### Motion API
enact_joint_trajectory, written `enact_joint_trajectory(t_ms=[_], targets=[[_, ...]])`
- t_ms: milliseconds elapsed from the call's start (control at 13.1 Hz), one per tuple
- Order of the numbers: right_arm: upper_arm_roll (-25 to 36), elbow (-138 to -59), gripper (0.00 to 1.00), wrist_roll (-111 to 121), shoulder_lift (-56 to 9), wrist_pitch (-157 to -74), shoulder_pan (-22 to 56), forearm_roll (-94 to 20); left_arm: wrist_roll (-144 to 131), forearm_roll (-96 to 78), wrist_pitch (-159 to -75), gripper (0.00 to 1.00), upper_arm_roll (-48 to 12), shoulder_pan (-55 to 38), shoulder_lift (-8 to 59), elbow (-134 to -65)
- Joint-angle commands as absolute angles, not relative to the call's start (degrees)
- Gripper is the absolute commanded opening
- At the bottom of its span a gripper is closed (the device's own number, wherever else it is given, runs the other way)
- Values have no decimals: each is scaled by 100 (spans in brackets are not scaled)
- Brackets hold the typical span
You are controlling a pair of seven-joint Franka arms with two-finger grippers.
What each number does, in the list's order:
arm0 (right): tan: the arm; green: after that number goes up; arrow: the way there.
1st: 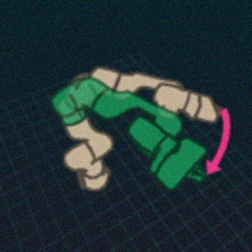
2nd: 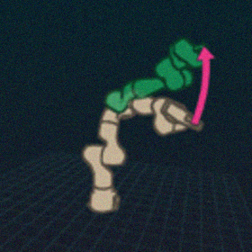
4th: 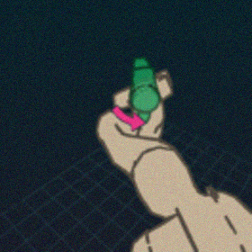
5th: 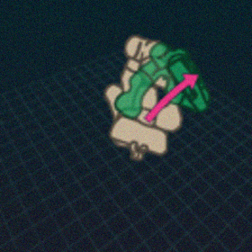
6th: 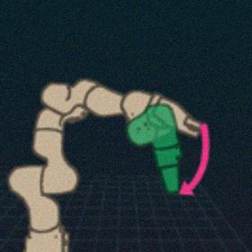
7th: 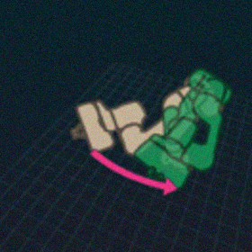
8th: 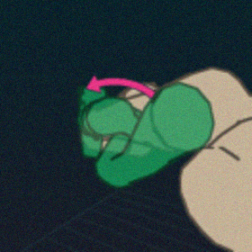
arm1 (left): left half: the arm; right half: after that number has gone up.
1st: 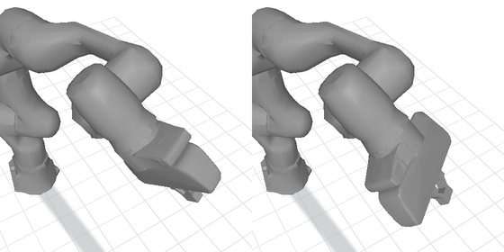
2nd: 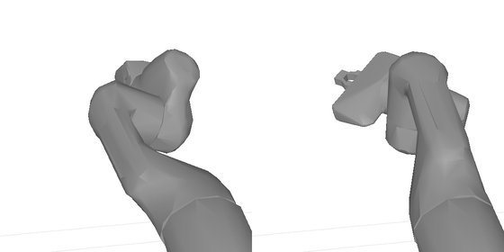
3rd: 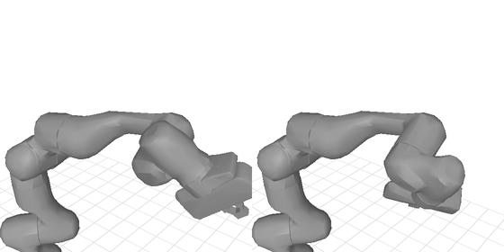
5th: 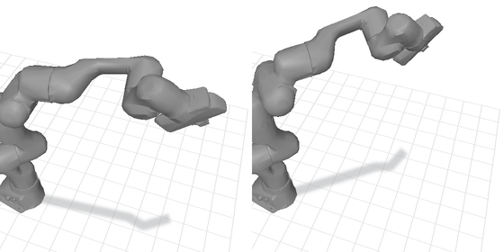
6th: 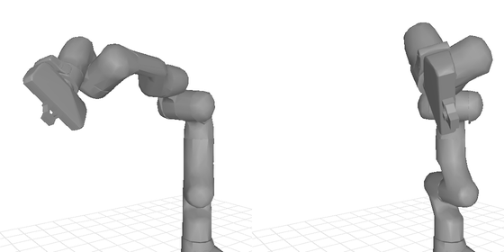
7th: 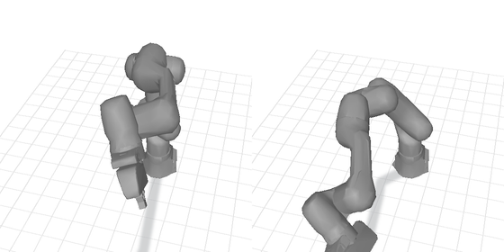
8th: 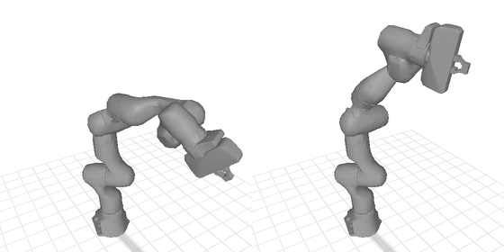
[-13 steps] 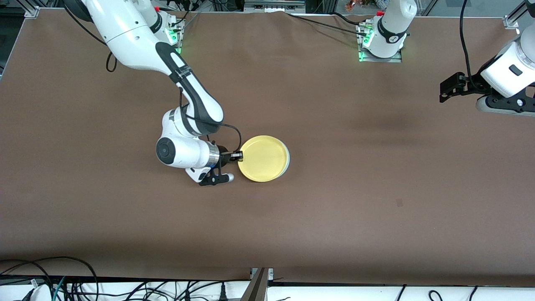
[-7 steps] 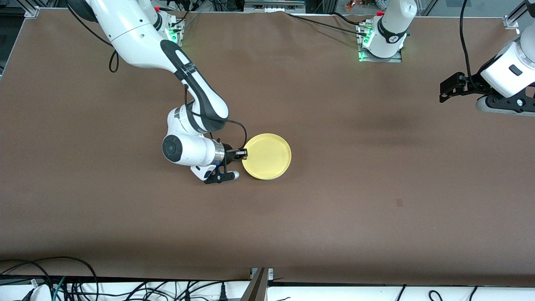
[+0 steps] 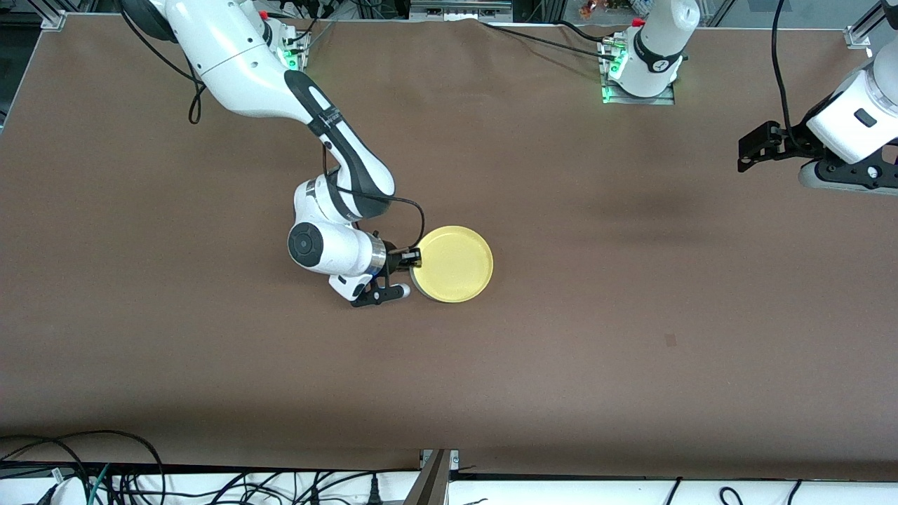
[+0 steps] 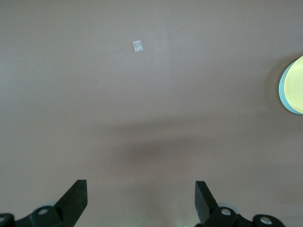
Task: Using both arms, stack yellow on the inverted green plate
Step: 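Open the right gripper and pull it away from the plates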
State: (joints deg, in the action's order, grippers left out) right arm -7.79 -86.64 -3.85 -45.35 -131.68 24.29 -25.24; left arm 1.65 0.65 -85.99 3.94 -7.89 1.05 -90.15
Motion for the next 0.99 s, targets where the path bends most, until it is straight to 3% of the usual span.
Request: enact_joint_trajectory(t_ms=[0,609,913], targets=[[-756,-8701,100,-413,-4220,-13105,2435,-2417,220,62,-8587,100,404,-809,132,-8921],[737,-8622,100,-343,-2340,-10181,2426,-1005,220,62,-8587,100,396,-809,132,-8921],[1001,-8051,100,-360,-2075,-9027,2408,26,193,62,-8587,100,290,-809,123,-8903]])
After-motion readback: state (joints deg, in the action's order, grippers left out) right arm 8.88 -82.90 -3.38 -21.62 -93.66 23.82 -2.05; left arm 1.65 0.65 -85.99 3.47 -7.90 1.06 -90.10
